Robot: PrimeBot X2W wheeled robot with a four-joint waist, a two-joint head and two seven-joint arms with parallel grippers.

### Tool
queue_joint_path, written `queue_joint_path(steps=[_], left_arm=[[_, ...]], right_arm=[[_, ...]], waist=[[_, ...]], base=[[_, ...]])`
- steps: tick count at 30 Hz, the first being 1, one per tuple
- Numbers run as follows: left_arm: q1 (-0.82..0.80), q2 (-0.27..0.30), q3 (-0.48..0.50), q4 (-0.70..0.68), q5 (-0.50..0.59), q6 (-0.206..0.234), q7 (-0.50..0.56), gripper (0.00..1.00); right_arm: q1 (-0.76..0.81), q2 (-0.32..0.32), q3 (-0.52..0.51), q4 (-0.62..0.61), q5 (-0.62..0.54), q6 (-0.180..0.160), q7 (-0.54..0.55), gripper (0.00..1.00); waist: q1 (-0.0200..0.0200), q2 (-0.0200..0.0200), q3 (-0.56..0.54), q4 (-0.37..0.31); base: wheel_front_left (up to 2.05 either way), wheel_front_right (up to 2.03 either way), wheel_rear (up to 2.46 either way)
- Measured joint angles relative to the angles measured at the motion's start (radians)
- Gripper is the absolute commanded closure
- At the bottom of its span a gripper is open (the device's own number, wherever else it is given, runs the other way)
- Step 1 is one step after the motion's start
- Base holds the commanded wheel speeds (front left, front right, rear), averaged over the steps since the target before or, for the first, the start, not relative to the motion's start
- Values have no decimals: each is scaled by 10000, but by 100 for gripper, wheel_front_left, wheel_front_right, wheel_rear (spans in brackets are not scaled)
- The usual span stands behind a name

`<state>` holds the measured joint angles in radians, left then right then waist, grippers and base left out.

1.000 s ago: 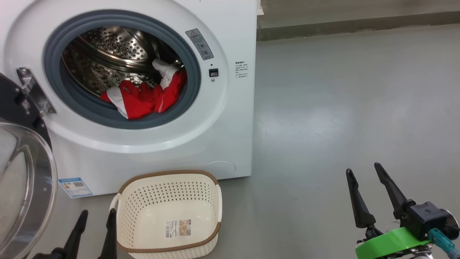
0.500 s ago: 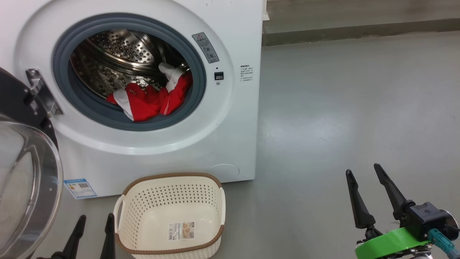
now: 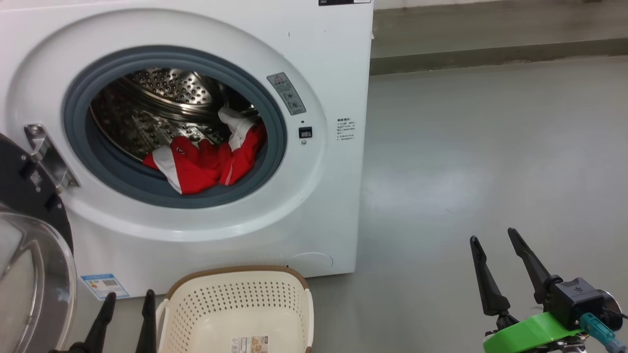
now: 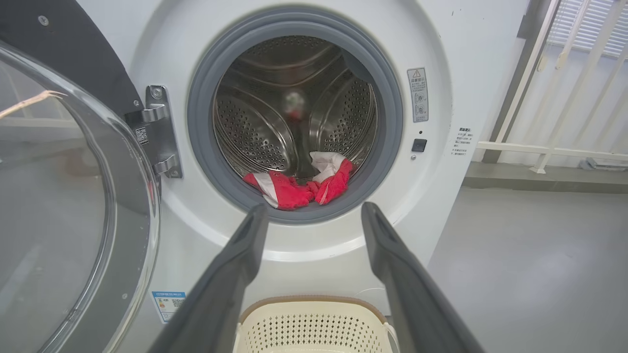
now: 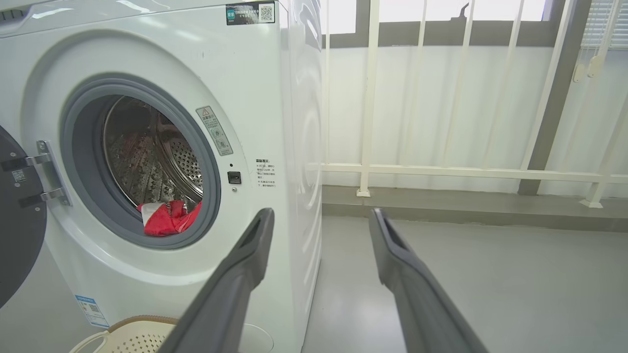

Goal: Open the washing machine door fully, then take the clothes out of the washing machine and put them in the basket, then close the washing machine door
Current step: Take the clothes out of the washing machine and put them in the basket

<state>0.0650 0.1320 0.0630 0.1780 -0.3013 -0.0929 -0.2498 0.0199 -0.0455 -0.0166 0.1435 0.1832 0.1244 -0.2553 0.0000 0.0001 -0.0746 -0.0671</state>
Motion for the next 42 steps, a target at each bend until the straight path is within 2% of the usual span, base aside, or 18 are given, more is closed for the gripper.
queue_joint_path(steps=[10, 23, 33, 42], left_arm=[[0, 27, -153, 31, -21, 40, 2, 0], [2, 25, -123, -44, -90, 153, 2, 0], [-29, 35, -98, -167, -171, 433, 4, 0], [-1386, 105, -180, -12, -140, 675, 207, 0]], right_arm=[[0, 0, 27, 196, 0, 0, 0, 0], [-1, 4, 272, 259, 0, 0, 0, 0], [-3, 2, 282, 180, 0, 0, 0, 0], [-107, 8, 610, 17, -31, 0, 0, 0]], waist=[[0, 0, 3, 27], [0, -1, -12, -13], [0, -1, 216, 49], [0, 0, 922, 211]], base=[[93, -93, 0], [2, -2, 0], [0, 0, 0], [0, 0, 0]])
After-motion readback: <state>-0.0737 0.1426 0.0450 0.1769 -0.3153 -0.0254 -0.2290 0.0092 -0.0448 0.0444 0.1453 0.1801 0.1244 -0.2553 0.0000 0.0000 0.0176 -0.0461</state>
